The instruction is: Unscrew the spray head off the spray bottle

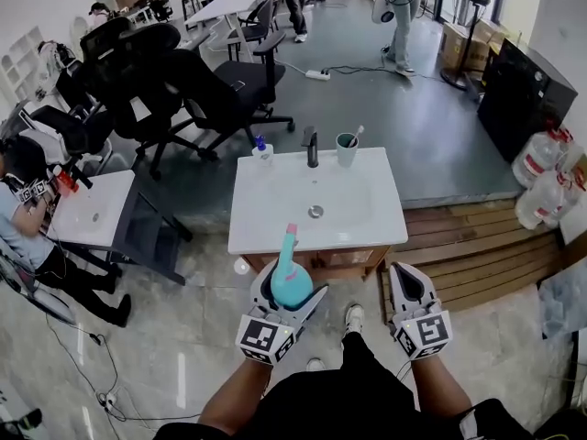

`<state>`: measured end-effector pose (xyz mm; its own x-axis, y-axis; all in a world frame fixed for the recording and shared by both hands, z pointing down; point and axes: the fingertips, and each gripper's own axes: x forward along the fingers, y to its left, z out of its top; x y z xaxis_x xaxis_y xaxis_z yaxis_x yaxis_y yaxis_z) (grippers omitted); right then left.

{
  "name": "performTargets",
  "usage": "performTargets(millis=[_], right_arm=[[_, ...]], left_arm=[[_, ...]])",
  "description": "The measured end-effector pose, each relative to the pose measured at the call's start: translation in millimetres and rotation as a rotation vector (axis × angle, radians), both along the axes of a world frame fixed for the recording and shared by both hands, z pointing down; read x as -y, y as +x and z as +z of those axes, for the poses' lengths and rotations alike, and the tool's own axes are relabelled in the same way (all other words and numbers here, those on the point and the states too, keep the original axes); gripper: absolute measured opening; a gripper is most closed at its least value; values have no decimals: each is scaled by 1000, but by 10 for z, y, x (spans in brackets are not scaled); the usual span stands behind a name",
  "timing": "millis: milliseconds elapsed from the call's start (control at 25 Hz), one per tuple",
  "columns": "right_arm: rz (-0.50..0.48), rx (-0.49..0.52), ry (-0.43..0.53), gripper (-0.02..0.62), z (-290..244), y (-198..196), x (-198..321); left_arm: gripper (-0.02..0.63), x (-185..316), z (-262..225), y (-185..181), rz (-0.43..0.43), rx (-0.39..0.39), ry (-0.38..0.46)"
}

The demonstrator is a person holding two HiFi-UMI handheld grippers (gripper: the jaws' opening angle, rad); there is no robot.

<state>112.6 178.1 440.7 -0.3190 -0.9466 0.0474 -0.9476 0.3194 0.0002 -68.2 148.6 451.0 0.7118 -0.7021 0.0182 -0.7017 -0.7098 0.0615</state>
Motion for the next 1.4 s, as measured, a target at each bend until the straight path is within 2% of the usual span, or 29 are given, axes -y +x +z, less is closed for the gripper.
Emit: performTargets(millis=[560, 840, 1400], right_arm=[[-88, 5, -53, 5, 37, 449, 1238], [-146, 20, -57, 5, 73, 678, 1761], [-259, 15, -90, 5, 279, 727, 2425]], left_arm=[[468, 1110, 98, 335, -85, -1, -67], [468, 1549, 148, 564, -133, 13, -72], [468, 2144, 423, 668, -216, 47, -102]])
